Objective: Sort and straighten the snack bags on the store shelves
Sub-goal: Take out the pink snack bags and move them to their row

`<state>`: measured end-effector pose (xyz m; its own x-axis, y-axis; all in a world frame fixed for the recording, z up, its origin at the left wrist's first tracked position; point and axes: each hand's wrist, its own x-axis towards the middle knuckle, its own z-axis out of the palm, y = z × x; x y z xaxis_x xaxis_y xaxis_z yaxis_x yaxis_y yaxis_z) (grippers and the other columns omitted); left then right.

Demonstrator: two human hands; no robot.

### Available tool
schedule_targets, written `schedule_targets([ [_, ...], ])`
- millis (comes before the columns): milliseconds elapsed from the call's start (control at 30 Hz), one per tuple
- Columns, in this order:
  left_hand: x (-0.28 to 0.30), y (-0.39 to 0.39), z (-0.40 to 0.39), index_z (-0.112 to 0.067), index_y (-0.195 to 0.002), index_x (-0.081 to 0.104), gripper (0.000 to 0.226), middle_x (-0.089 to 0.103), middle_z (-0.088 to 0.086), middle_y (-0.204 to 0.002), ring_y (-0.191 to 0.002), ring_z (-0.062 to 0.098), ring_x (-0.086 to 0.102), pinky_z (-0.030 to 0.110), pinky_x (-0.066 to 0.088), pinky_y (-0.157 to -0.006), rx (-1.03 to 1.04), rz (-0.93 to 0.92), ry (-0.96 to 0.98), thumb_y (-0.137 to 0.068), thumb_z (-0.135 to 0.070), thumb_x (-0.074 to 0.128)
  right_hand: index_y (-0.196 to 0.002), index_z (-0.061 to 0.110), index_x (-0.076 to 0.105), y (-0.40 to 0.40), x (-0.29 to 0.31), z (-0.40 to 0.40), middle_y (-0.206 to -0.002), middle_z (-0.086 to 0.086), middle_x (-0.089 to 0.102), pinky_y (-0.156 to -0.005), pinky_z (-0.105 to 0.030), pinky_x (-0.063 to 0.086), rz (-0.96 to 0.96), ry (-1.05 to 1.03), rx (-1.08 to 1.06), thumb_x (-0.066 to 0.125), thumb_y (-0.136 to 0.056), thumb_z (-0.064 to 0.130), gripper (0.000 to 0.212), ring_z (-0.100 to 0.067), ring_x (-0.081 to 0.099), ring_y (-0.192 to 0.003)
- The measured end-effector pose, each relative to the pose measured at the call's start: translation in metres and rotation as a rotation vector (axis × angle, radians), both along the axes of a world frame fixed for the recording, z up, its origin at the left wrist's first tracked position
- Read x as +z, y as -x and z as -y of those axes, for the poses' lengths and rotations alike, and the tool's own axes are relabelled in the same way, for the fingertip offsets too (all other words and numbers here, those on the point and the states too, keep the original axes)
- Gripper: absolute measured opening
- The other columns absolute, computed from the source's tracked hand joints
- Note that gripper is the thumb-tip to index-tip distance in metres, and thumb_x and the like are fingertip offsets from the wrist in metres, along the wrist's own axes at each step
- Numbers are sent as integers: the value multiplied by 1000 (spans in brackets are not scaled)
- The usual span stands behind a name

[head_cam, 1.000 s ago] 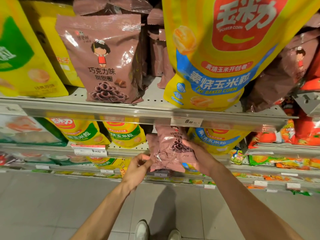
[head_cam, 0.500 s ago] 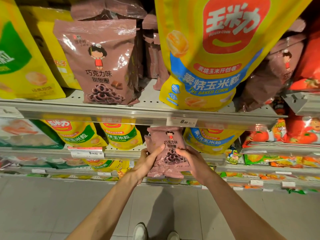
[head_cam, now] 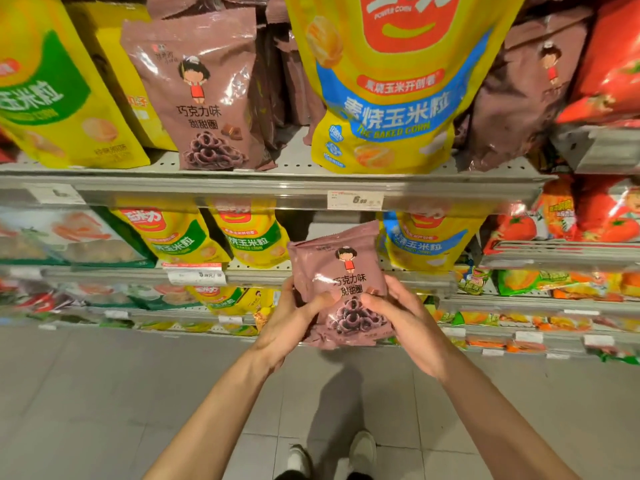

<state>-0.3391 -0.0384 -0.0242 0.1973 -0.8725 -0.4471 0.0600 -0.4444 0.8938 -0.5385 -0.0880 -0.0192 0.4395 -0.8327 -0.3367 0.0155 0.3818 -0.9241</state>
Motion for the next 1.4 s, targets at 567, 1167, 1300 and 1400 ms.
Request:
schedule_targets([
  [567,119,-33,-49,-30,-128,53,87,74,-9,-116,-102,4,71,15,53,-86,-55,-7,314,-55,-55,94,-111,25,74,-50,117,-93,-111,2,77,-95,-34,56,-1,376,-254,78,-84,29,29,-16,71,-107],
  [1167,198,-42,-22,-23,-117,57,81,77,8,-112,-97,26,78,53,60,-93,110,-143,436,-46,-48,88,-135,30,60,-66,206,-58,-126,12,73,-108,-40,50,9,544,-114,71,-84,46,55,-8,67,-119],
  [1300,197,-31,-13,-25,-119,52,83,73,9,-115,-95,25,78,47,63,-86,137,-157,435,-50,-44,93,-144,36,51,-51,206,-41,-139,16,64,-115,-40,43,-79,581,-59,72,-76,69,78,-1,58,-129],
  [1400,197,-30,-4,-24,-120,52,85,73,12,-117,-95,28,78,51,62,-88,200,-160,464,-49,-42,94,-152,35,40,-35,209,-21,-152,16,48,-119,-37,38,-176,657,-195,65,-68,85,101,0,46,-138],
])
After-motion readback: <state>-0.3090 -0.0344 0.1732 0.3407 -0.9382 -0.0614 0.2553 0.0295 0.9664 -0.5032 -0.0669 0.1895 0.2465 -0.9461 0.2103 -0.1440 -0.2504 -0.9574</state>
